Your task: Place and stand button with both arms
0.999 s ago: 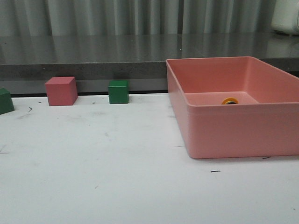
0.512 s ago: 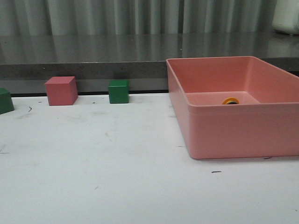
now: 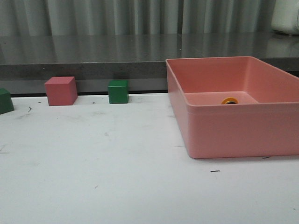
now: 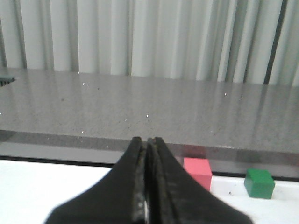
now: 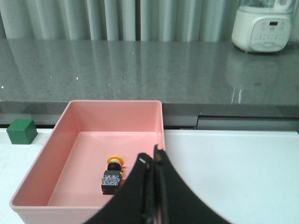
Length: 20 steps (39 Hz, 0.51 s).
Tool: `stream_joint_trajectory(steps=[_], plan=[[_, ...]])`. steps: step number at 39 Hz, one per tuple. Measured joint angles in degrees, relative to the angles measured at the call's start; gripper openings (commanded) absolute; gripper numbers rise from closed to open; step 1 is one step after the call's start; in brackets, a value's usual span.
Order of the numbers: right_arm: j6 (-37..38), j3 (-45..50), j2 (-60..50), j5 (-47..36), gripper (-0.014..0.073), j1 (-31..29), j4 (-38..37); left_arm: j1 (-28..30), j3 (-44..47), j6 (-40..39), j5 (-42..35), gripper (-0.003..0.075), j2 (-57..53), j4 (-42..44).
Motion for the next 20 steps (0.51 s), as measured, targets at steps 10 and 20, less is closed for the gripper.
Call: stream_joint_trajectory(steps=[10, 20], plan=[[0.00, -2.80, 3.13, 3.09, -0.0067, 0.00, 0.00, 0.00, -0.34, 0.00, 1.94, -0.0020, 1.98, 0.72], [0.00, -2.80, 3.13, 3.09, 0.0050, 0.00, 0.00, 0.00, -0.34, 0.00, 1.94, 0.0168, 1.98, 0.82]])
